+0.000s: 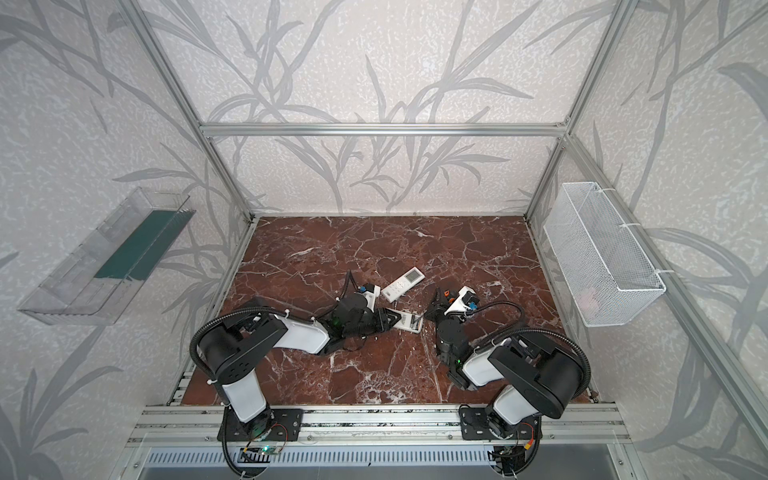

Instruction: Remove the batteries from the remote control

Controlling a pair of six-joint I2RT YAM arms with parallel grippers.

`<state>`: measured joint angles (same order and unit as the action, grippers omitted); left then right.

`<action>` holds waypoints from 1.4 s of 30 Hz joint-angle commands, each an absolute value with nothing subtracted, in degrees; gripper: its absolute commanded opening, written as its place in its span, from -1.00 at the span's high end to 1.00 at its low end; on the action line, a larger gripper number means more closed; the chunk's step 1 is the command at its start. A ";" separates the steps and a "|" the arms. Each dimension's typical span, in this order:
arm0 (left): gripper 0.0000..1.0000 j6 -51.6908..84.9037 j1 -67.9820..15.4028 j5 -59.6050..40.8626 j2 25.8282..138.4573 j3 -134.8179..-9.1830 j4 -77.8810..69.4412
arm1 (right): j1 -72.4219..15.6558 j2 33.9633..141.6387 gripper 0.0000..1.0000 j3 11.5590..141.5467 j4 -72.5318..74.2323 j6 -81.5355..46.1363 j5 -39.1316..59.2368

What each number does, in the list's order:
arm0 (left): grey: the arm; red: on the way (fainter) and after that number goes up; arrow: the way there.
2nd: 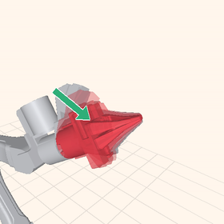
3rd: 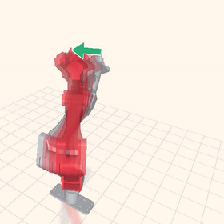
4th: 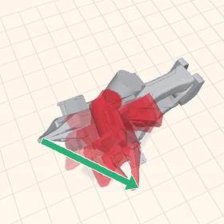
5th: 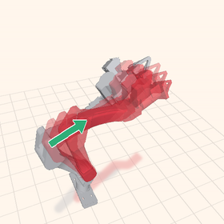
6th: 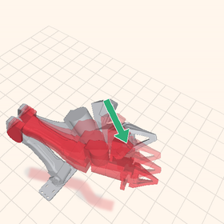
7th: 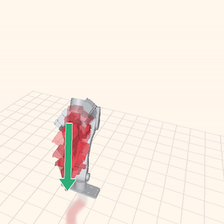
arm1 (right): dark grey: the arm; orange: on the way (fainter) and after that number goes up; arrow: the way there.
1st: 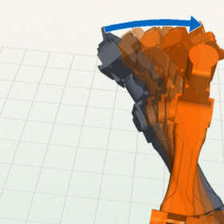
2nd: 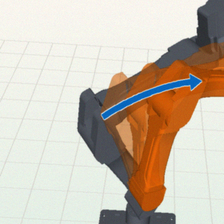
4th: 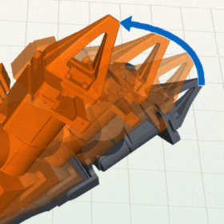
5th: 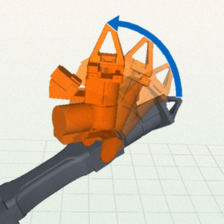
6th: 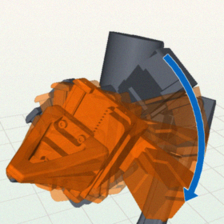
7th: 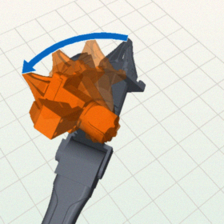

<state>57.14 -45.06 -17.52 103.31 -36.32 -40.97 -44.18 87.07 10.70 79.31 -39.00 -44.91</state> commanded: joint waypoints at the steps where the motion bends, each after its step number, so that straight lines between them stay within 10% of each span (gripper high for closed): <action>1: 0.32 57.28 -45.35 -16.00 104.78 -34.98 -35.11 | -44.30 87.22 1.00 11.42 80.51 -38.13 -43.09; 42: 0.32 53.07 -45.32 -14.68 98.82 -36.59 -28.28 | -44.30 81.47 1.00 17.00 68.40 -32.98 -39.04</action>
